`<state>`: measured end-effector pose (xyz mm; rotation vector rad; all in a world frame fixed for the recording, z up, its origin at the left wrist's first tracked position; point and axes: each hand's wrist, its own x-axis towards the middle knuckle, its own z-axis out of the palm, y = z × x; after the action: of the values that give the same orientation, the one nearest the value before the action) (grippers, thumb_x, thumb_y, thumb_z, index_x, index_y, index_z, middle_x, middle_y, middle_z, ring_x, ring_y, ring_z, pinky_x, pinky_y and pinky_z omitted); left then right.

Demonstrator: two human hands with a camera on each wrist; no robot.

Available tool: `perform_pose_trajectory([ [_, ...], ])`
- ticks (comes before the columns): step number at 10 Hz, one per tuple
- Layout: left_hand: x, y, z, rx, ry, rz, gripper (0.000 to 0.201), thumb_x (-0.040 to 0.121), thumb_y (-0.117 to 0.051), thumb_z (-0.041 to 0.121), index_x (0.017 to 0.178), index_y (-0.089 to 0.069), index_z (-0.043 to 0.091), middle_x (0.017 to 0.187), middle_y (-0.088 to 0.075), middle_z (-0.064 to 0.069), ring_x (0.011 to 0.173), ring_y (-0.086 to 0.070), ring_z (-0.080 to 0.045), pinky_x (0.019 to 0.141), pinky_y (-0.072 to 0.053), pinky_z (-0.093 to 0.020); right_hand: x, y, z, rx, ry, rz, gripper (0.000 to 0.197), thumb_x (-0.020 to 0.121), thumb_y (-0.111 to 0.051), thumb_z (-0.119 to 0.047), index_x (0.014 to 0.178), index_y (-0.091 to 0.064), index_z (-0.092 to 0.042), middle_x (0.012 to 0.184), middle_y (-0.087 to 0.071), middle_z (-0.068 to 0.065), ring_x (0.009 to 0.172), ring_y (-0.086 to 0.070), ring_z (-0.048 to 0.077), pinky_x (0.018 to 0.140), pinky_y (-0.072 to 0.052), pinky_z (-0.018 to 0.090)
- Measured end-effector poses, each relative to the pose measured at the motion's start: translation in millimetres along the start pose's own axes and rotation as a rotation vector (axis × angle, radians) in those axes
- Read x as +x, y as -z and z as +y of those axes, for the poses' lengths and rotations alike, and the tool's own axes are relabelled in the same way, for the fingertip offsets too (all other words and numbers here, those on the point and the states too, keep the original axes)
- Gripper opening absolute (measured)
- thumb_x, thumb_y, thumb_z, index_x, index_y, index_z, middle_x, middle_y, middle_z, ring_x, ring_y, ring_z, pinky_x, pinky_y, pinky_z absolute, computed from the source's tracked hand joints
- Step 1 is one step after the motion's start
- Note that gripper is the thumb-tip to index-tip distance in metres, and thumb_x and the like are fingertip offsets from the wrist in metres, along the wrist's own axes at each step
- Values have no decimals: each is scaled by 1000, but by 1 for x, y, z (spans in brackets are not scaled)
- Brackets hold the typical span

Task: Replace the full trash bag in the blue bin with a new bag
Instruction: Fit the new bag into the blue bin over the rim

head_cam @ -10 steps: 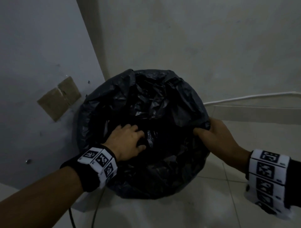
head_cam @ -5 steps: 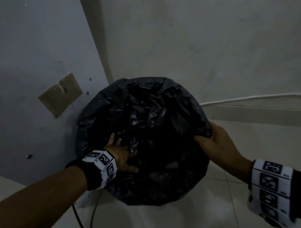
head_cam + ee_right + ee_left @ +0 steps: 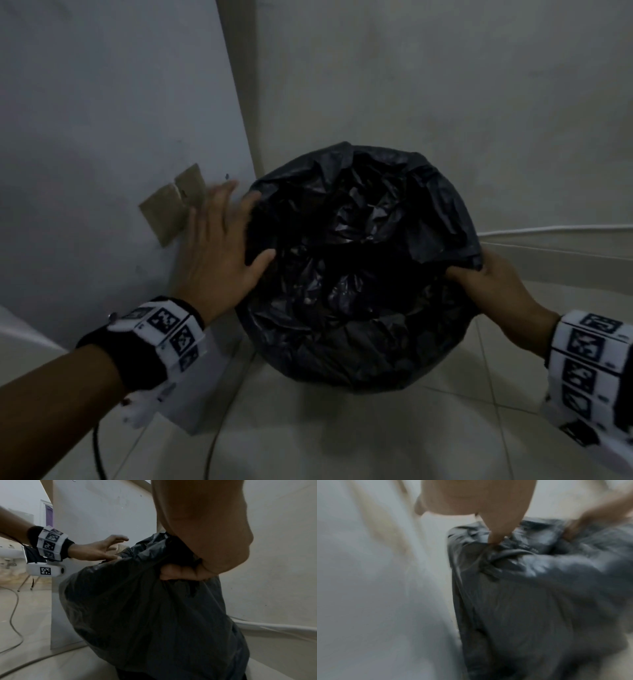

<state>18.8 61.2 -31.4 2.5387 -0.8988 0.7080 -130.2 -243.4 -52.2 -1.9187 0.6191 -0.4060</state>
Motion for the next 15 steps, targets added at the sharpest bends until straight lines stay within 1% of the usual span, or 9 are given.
perform_pose_trajectory([
  [2,14,-27,7,-730,451,-179,67,84,-61,55,141,-38,26,138,-51,9,123,-51,-12,91,-41,-24,0,24,-22,-185,-33,-315,86,75,-77,-40,147,-30,-40,133,-57,-10,108,-61,14,77,-55,33],
  [3,19,-31,16,-762,512,-135,48,91,-53,51,124,-50,18,114,-60,4,103,-59,-17,74,-44,-23,-6,28,-29,-534,92,-51,109,73,-77,-48,154,-7,-30,155,-30,4,134,-40,32,102,-42,45],
  [5,21,-35,40,-773,468,-69,32,94,-50,46,95,-58,14,89,-63,3,84,-61,-17,66,-45,-28,-20,-8,-45,-453,385,8,49,82,-68,-46,125,-50,-27,118,-53,0,110,-53,21,89,-45,32],
  [8,22,-23,66,-761,322,-109,13,94,-55,37,98,-62,26,83,-60,22,67,-55,14,55,-39,0,4,-43,-33,-1436,877,-136,81,82,-64,-50,151,-28,-28,146,-41,13,126,-42,40,97,-38,51],
  [9,27,-18,70,-768,298,-143,10,91,-58,40,88,-62,31,80,-63,21,67,-58,11,62,-46,-12,31,-39,-26,-1689,875,-268,83,87,-53,-58,154,-15,-29,148,-39,9,135,-34,37,112,-21,54],
  [10,37,-16,73,-699,251,-147,24,91,-57,44,87,-65,21,74,-63,13,68,-58,2,61,-45,-17,47,-33,-16,-1818,258,-393,48,101,-28,-45,148,-19,-50,155,-29,-21,149,-8,11,118,-2,51],
  [11,46,-16,80,-639,185,-141,29,93,-55,41,93,-65,15,70,-59,14,63,-54,8,52,-38,-7,64,-35,2,-2019,188,-371,48,105,-27,-32,152,-21,-33,163,-15,-2,150,-6,16,119,-9,44],
  [13,52,-18,85,-573,181,-142,33,92,-56,43,92,-64,11,66,-58,1,60,-54,-9,48,-34,-13,25,-55,-30,-1580,662,-363,29,97,-44,-28,116,-62,-16,118,-65,8,114,-53,33,95,-38,39],
  [15,48,-13,98,-608,177,-169,29,92,-57,41,96,-66,14,70,-61,3,61,-54,-4,49,-36,-10,28,-84,-28,-1245,181,-542,96,84,-50,-67,152,11,-36,164,2,4,145,-11,41,111,-23,63],
])
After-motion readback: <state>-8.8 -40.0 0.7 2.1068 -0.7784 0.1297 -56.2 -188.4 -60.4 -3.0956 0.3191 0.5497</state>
